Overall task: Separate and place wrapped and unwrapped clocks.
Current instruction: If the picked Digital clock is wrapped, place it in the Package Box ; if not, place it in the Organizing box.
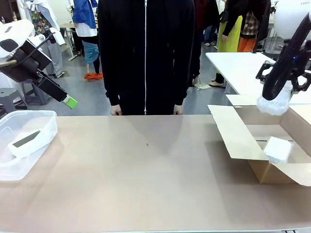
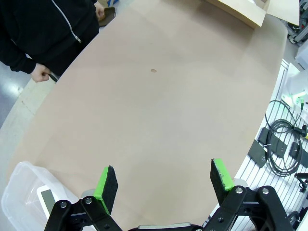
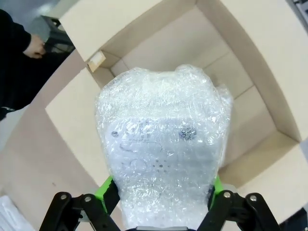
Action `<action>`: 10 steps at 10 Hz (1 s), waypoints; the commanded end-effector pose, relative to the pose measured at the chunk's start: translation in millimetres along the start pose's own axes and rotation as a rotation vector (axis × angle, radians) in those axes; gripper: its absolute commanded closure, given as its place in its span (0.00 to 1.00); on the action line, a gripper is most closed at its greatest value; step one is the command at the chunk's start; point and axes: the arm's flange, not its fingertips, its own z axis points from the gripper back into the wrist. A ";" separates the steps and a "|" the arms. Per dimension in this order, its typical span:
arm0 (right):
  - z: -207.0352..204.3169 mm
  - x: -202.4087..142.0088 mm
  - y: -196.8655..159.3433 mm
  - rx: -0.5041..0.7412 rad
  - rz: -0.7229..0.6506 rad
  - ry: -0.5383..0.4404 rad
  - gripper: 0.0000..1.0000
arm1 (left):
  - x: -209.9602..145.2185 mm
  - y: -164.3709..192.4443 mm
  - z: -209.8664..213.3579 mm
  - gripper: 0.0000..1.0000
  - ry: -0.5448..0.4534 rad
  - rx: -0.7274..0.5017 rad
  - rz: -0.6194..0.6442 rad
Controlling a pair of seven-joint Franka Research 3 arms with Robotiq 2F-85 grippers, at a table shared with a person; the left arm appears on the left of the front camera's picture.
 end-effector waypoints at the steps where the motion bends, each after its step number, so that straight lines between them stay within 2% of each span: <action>1: -3.5 -7.4 -3.5 0.099 0.011 0.010 0.20 | -1.4 0.4 -0.1 0.00 -0.006 -0.017 -0.001; 2: 0.0 0.0 0.0 0.000 0.000 0.000 0.20 | -1.4 0.4 -0.1 0.00 -0.006 -0.017 -0.001; 5: -8.0 0.8 0.0 0.025 -0.006 0.012 0.19 | -1.4 0.4 -0.1 0.00 -0.006 -0.017 -0.001; 6: -10.4 28.7 6.2 -0.040 -0.026 0.057 0.19 | -1.4 0.4 -0.1 0.00 -0.006 -0.017 -0.001; 7: -22.1 55.0 10.9 -0.057 0.014 0.120 0.19 | -1.4 0.4 -0.1 0.00 -0.006 -0.017 -0.001; 10: -54.6 66.0 11.8 -0.119 0.088 0.189 0.19 | -1.4 0.4 -0.1 0.00 -0.006 -0.017 -0.001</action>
